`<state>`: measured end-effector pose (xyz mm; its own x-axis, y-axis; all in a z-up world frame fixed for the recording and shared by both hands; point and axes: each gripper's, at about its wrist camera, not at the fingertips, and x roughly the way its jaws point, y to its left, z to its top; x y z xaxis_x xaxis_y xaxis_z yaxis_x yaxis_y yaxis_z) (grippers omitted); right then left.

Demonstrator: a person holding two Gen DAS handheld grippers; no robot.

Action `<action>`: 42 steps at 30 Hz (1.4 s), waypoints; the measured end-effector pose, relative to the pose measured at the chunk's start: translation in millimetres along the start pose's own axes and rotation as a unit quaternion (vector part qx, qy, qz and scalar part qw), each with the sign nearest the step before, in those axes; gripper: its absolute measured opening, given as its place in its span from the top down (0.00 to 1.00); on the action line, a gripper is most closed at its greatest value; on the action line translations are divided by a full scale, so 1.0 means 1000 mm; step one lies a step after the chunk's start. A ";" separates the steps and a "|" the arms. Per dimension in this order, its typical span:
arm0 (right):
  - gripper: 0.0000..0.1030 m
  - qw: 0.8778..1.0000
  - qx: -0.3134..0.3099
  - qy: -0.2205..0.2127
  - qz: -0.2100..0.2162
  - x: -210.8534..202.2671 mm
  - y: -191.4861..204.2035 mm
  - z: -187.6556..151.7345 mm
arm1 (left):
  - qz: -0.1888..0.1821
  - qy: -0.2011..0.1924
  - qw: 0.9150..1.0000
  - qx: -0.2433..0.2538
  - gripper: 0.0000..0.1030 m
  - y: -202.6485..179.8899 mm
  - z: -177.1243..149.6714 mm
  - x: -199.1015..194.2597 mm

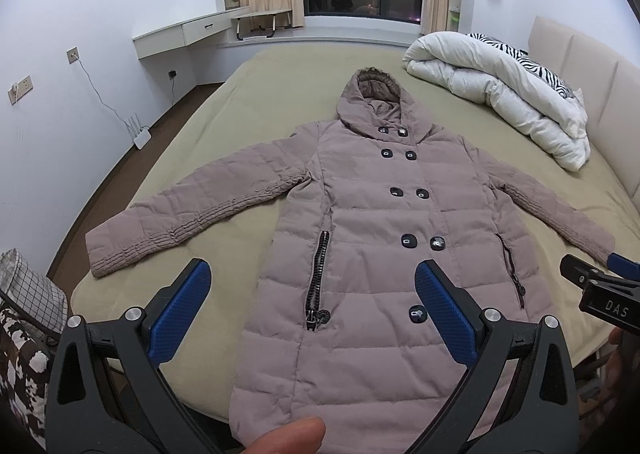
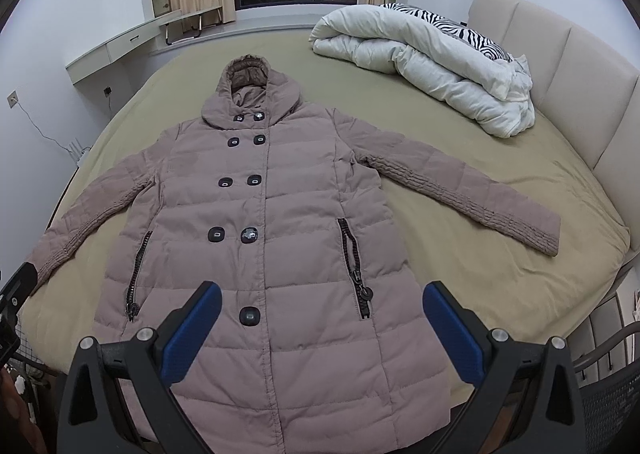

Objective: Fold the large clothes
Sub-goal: 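Grasp the sleeve cuff with the right gripper and lift it across the coat body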

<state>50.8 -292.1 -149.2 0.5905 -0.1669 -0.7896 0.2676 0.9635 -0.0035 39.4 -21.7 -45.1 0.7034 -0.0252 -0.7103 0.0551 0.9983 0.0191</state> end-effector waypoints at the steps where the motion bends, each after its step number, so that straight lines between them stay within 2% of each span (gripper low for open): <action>1: 0.00 1.000 0.009 0.004 0.008 0.004 -0.009 0.000 | -0.001 0.002 1.000 0.002 0.00 -0.003 0.001 0.005; 3: 0.00 0.999 0.039 0.007 0.029 0.015 -0.031 0.006 | -0.007 0.006 1.000 0.009 0.00 -0.011 0.002 0.017; 7: 0.01 0.986 0.147 0.010 0.074 0.053 -0.112 0.008 | -0.046 0.046 0.998 -0.017 0.00 -0.019 0.007 0.055; 9: 0.10 0.973 0.211 0.000 0.087 0.076 -0.164 0.001 | -0.070 0.059 0.996 -0.023 0.00 -0.025 0.010 0.076; 11: 0.21 0.948 0.305 0.002 0.095 0.105 -0.231 -0.013 | -0.090 0.037 0.995 -0.014 0.00 -0.035 0.012 0.092; 12: 0.22 0.930 0.353 0.003 0.097 0.119 -0.263 -0.021 | -0.098 0.021 0.995 -0.007 0.00 -0.041 0.013 0.100; 13: 0.23 0.911 0.402 0.002 0.096 0.132 -0.295 -0.032 | -0.102 0.022 0.995 -0.006 0.00 -0.047 0.015 0.109; 14: 0.23 0.895 0.436 0.000 0.092 0.140 -0.317 -0.040 | -0.103 0.039 0.994 -0.001 0.00 -0.054 0.017 0.120; 16: 0.23 0.855 0.511 -0.023 0.086 0.155 -0.370 -0.061 | -0.104 0.100 0.990 -0.001 0.00 -0.066 0.023 0.149; 17: 0.23 0.844 0.529 -0.033 0.083 0.160 -0.385 -0.067 | -0.111 0.117 0.987 -0.021 0.00 -0.068 0.025 0.161; 19: 0.23 0.819 0.566 -0.052 0.078 0.172 -0.419 -0.079 | -0.128 0.110 0.985 -0.046 0.00 -0.074 0.032 0.177; 21: 0.25 0.797 0.596 -0.069 0.075 0.183 -0.446 -0.084 | -0.134 0.100 0.985 -0.035 0.00 -0.087 0.039 0.190; 22: 0.25 0.791 0.602 -0.076 0.073 0.185 -0.453 -0.083 | -0.142 0.103 0.984 -0.032 0.00 -0.094 0.043 0.197; 24: 0.34 0.796 0.595 -0.095 0.056 0.184 -0.458 -0.072 | -0.171 0.113 0.978 -0.039 0.00 -0.103 0.050 0.212; 26: 0.62 0.815 0.572 -0.088 0.042 0.187 -0.466 -0.052 | -0.191 0.117 0.973 -0.047 0.00 -0.111 0.057 0.226; 28: 0.74 0.831 0.549 -0.081 0.027 0.189 -0.465 -0.035 | -0.214 0.117 0.968 -0.057 0.00 -0.116 0.066 0.237; 29: 0.78 0.845 0.529 -0.080 0.015 0.189 -0.460 -0.022 | -0.226 0.116 0.965 -0.064 0.00 -0.117 0.069 0.239; 31: 0.81 0.888 0.451 -0.091 -0.011 0.181 -0.432 0.015 | -0.240 0.113 0.961 -0.075 0.00 -0.119 0.080 0.250; 32: 0.81 0.905 0.414 -0.097 -0.011 0.180 -0.417 0.034 | -0.249 0.112 0.959 -0.082 0.00 -0.120 0.085 0.256; 34: 0.81 0.942 0.317 -0.110 -0.002 0.173 -0.366 0.076 | -0.263 0.110 0.953 -0.101 0.00 -0.114 0.095 0.266; 36: 0.83 0.968 0.224 -0.115 0.017 0.176 -0.306 0.115 | -0.273 0.105 0.949 -0.121 0.00 -0.106 0.106 0.277; 39: 0.84 0.986 0.103 -0.118 0.063 0.186 -0.204 0.153 | -0.283 0.095 0.943 -0.149 0.00 -0.085 0.118 0.289; 42: 0.84 0.989 0.013 -0.111 0.098 0.205 -0.108 0.168 | -0.292 0.087 0.937 -0.172 0.00 -0.064 0.129 0.301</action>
<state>270.7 -465.7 -207.3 0.7847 -0.0228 -0.6194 0.1502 0.9765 0.1543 338.9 -99.7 -169.7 0.4975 -0.5927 -0.6334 0.1410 0.7757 -0.6151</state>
